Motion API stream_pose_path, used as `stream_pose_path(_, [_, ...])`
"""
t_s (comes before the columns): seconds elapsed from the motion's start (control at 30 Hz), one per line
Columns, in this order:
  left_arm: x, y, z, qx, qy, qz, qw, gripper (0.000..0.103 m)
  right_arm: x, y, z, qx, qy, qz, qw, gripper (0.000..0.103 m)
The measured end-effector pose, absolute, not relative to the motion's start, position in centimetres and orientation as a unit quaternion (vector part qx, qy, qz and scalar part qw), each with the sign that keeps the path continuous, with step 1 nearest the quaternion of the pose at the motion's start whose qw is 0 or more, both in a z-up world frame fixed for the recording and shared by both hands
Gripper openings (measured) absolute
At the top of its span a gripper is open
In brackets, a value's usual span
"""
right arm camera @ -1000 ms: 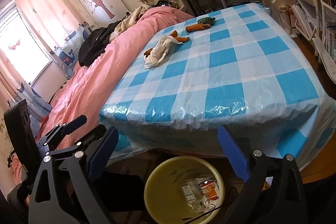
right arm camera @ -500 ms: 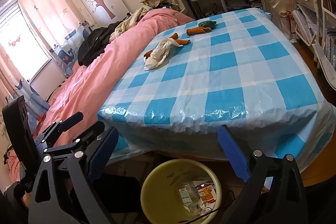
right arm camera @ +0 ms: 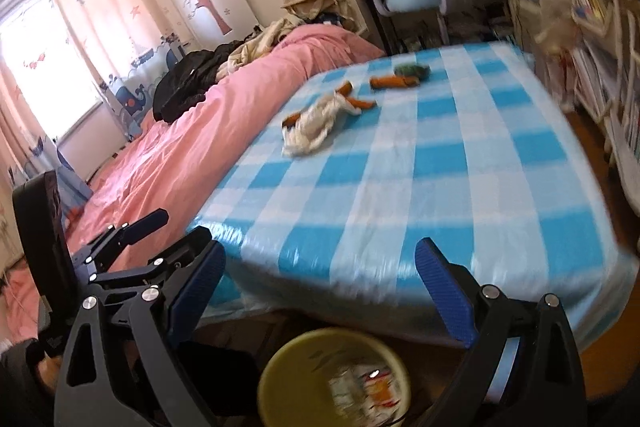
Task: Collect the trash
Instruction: 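Bring both open tools back over the table, then grasp a white tissue with the left tool while the right grasps crumpled white paper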
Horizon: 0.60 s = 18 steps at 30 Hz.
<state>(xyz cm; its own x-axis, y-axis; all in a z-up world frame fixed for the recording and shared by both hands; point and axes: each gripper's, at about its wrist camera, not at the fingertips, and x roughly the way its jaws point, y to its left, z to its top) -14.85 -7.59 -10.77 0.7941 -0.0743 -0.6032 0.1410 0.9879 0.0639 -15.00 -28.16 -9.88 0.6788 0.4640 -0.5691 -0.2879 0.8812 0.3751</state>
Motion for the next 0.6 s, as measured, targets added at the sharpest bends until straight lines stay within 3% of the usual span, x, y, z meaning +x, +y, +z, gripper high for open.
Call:
stream_pose_path(0.33, [-5.8, -7.9, -10.6, 0.036, 0.333, -0.046, 0.941, 0.083, -8.1, -27.8, -8.5, 0.028, 0.345, 0.217, 0.913, 0.092])
stream_pose_path(0.6, [2.7, -6.9, -13.3, -0.004, 0.383, -0.034, 0.923, 0.083, -4.7, -27.7, -9.7, 0.058, 0.36, 0.227, 0.903, 0.092])
